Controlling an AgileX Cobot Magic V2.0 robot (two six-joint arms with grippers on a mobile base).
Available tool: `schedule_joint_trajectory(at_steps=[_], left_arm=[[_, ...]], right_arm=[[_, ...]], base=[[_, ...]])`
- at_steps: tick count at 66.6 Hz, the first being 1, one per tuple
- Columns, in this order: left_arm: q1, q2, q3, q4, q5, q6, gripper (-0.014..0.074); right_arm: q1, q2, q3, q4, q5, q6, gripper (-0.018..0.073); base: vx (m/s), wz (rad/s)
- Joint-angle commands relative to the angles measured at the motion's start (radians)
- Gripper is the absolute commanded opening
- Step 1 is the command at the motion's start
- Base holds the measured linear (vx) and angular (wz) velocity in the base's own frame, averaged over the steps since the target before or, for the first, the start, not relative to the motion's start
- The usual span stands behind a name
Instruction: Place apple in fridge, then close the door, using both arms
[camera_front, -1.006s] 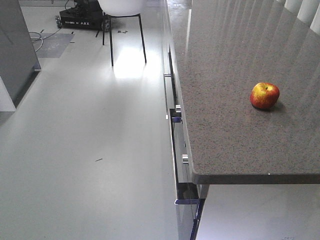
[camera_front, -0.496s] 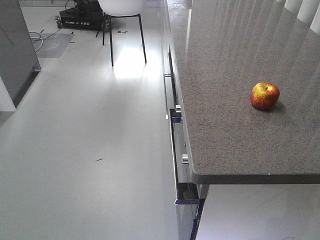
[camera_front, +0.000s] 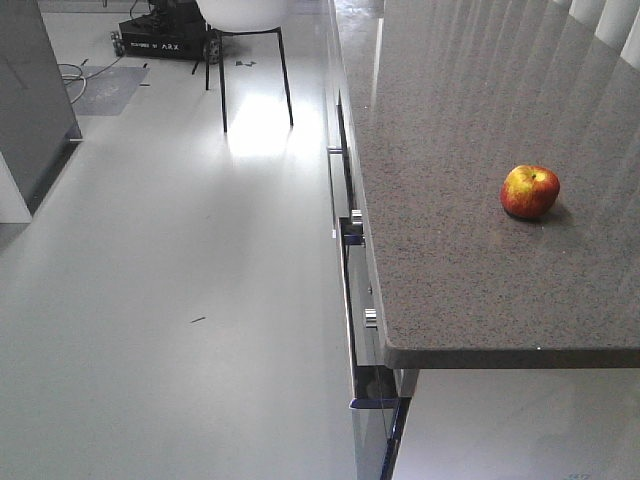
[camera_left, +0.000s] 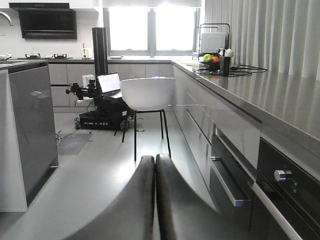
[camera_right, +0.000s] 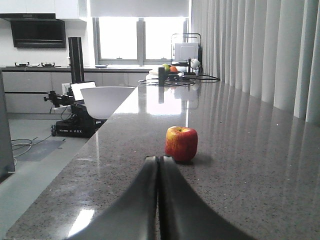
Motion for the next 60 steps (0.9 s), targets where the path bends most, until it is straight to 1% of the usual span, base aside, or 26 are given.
schedule_joint_trajectory(at_steps=[1, 8, 21, 29, 33, 40, 41, 50, 56, 60], left_arm=[[0.002, -0.013, 0.013, -0.008, -0.066, 0.0, -0.0006], [0.002, -0.013, 0.013, -0.008, -0.066, 0.0, -0.0006], [0.002, -0.013, 0.013, -0.008, -0.066, 0.0, -0.0006], [0.002, -0.013, 0.013, -0.008, -0.066, 0.0, -0.0006], [0.002, -0.013, 0.013, -0.008, -0.066, 0.0, -0.0006], [0.002, -0.013, 0.013, -0.008, -0.066, 0.0, -0.0006], [0.002, -0.013, 0.013, -0.008, -0.066, 0.0, -0.0006], [0.002, -0.013, 0.013, -0.008, -0.066, 0.0, -0.0006], [0.002, -0.013, 0.013, -0.008, -0.066, 0.0, -0.0006], [0.002, -0.013, 0.013, -0.008, -0.066, 0.0, -0.0006]], right_arm=[[-0.007, 0.009, -0.048, 0.016, -0.048, -0.006, -0.0003], [-0.007, 0.06, -0.155, 0.014, 0.071, -0.006, -0.0003], [-0.007, 0.241, -0.38, 0.009, 0.368, -0.015, -0.0001], [-0.007, 0.38, -0.49, 0.009, 0.497, -0.015, 0.0032], [-0.007, 0.458, -0.539, 0.01, 0.553, -0.015, 0.0074], [-0.007, 0.571, -0.596, 0.01, 0.601, -0.015, 0.019], [-0.007, 0.586, -0.602, 0.011, 0.605, -0.009, 0.022], [-0.007, 0.722, -0.655, 0.013, 0.612, -0.008, 0.0431], [-0.007, 0.811, -0.69, 0.012, 0.612, -0.007, 0.0546], [-0.007, 0.862, -0.712, 0.01, 0.612, -0.007, 0.0592]], base=[[0.0, 0.0], [0.0, 0.0], [0.0, 0.0], [0.0, 0.0], [0.0, 0.0], [0.0, 0.0], [0.0, 0.0], [0.0, 0.0], [0.0, 0.0], [0.0, 0.0]])
